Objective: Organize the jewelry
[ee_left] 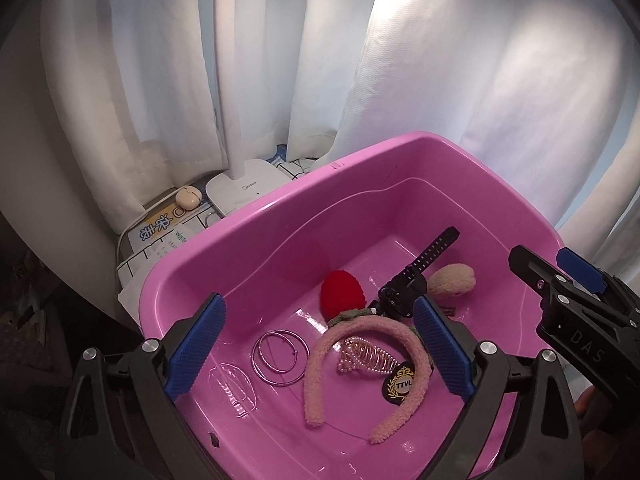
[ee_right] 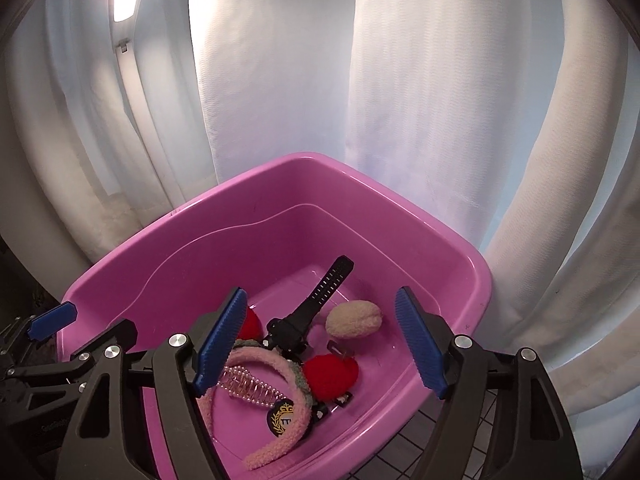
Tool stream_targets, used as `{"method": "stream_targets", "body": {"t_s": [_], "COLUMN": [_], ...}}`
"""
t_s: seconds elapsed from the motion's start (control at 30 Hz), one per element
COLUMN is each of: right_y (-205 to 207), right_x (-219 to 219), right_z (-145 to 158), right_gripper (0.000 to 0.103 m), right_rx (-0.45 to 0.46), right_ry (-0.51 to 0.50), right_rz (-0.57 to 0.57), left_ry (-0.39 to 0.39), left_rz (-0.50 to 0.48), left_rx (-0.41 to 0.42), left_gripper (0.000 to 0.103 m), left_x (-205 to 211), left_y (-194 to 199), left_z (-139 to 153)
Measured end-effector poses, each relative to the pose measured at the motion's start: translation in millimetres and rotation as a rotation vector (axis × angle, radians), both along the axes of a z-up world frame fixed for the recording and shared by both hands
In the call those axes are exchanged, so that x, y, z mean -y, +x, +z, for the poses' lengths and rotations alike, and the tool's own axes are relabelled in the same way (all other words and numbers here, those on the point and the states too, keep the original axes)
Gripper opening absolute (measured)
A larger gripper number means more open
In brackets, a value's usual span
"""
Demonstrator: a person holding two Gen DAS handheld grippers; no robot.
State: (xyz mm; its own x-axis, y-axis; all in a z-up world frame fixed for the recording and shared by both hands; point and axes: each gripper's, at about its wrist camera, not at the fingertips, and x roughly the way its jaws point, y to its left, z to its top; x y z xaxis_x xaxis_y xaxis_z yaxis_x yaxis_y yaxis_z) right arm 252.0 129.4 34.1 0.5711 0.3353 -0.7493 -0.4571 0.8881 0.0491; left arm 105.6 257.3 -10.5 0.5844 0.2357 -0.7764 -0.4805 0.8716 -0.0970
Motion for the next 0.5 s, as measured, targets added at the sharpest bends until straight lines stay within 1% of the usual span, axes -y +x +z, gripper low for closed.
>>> {"method": "stream_targets", "body": {"t_s": [0.13, 0.5], "right_y": [-6.6, -22.6], "right_x": [3.9, 20.2], "right_z": [-1.2, 6.6], "right_gripper": [0.073, 0.073], "right_rx": [-0.001, 0.022], "right_ry": [0.003, 0.008], "right_rz": [-0.013, -0.031], "left_ry": [0.001, -0.020], "left_rz": [-0.012, -0.019], "left_rx": [-0.012, 0.008], "left_gripper": [0.093, 0.093], "left_x": [4.9, 10.6], "left_y": [-0.7, -4.5], "left_z": [1.5, 10.1]}}
